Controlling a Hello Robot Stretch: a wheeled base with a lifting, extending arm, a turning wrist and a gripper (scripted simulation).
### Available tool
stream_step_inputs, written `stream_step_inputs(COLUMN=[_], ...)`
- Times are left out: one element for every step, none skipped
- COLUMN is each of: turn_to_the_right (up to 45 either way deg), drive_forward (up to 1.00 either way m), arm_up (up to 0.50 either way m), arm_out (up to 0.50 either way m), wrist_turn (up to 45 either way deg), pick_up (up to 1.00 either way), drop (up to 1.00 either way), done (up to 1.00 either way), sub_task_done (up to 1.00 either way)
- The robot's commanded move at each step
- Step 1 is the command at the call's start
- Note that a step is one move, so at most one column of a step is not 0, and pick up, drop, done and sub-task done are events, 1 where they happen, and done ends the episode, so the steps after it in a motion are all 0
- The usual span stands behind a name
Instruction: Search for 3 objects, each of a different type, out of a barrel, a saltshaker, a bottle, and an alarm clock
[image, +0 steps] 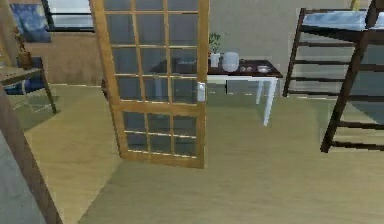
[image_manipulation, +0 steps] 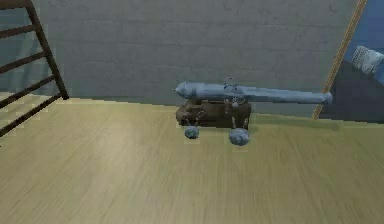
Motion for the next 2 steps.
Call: stream_step_inputs(turn_to_the_right=[-3.0,0.0], drive_forward=[0.00,1.00], arm_up=[0.00,0.00], arm_out=[0.00,0.00], wrist_turn=[0.0,0.0], pick_up=[0.00,0.00], drop=[0.00,0.00], done=[0.00,0.00], sub_task_done=[0.00,0.00])
